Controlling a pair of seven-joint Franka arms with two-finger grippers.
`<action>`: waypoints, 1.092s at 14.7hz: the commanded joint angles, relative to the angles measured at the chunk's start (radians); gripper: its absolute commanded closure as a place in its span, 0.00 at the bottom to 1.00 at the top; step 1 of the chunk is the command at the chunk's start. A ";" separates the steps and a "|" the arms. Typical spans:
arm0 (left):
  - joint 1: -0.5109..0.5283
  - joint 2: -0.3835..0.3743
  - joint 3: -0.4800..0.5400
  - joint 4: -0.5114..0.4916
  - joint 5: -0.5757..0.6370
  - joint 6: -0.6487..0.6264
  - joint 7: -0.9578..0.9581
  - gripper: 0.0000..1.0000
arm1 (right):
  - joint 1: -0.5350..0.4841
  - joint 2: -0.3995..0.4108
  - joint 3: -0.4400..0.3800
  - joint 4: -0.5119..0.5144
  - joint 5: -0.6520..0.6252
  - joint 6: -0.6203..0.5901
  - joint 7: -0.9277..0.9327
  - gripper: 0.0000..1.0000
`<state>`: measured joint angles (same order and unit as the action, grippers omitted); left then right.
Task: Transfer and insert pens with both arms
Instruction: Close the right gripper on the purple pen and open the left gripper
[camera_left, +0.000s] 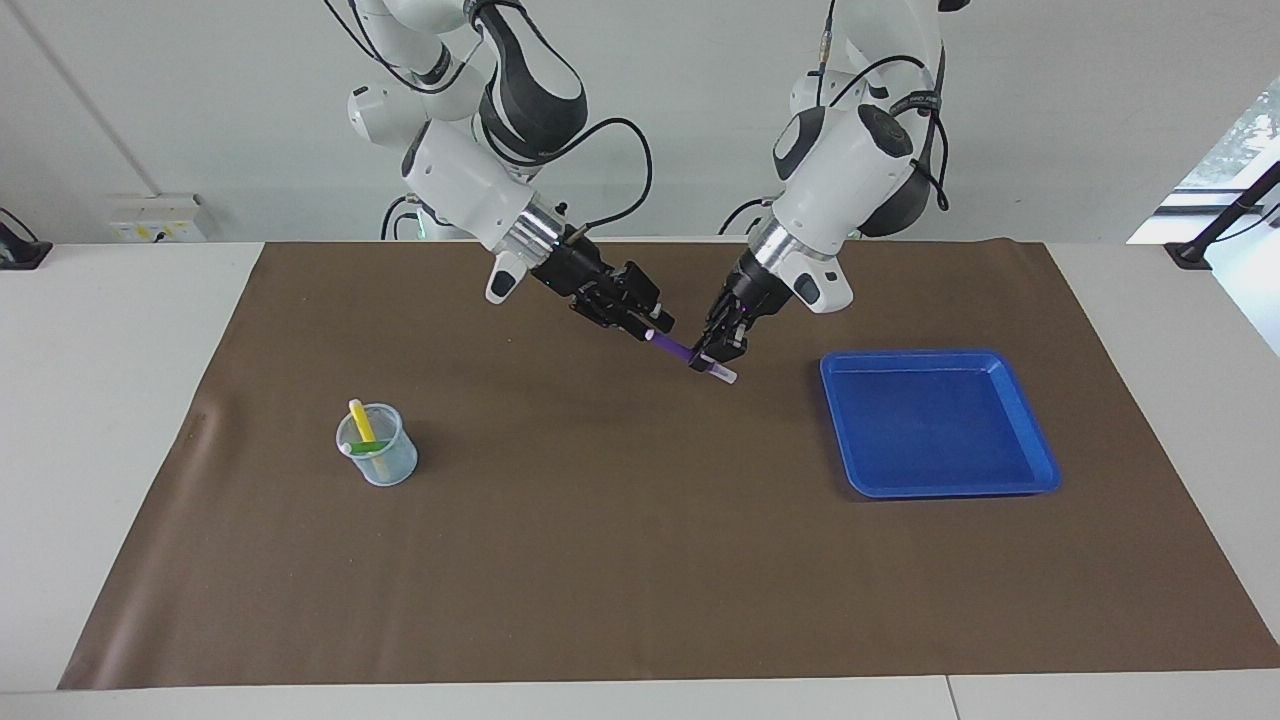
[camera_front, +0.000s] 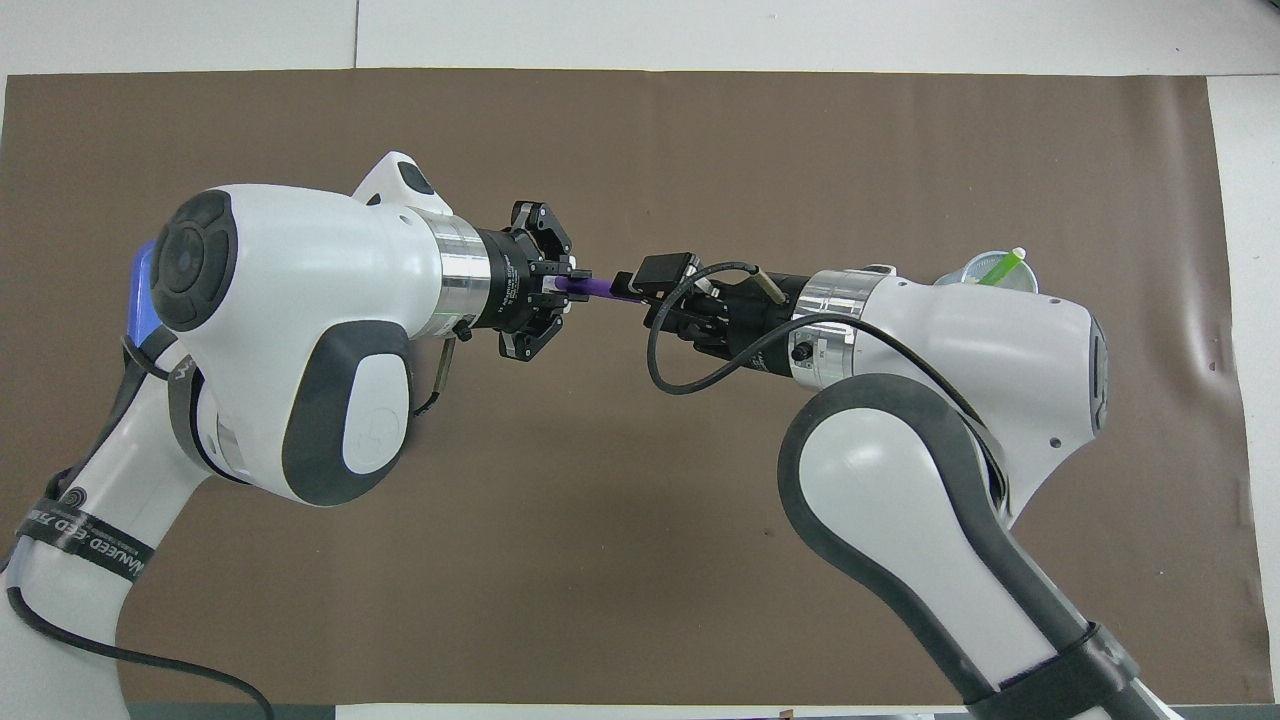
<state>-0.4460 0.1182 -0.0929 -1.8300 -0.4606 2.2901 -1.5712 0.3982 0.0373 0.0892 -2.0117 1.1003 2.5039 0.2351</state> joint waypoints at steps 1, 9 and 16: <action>-0.014 0.005 0.010 0.017 -0.020 -0.014 -0.012 1.00 | 0.001 -0.010 0.001 -0.009 0.038 0.023 0.009 0.59; -0.028 0.001 0.010 0.014 -0.020 -0.026 -0.012 1.00 | -0.009 -0.008 0.001 -0.009 0.038 0.021 0.009 0.67; -0.028 0.000 0.010 0.011 -0.020 -0.026 -0.009 1.00 | -0.012 -0.008 0.001 -0.009 0.038 0.018 0.009 1.00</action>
<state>-0.4565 0.1192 -0.0907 -1.8245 -0.4643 2.2850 -1.5797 0.3955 0.0361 0.0831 -2.0178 1.1221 2.5126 0.2353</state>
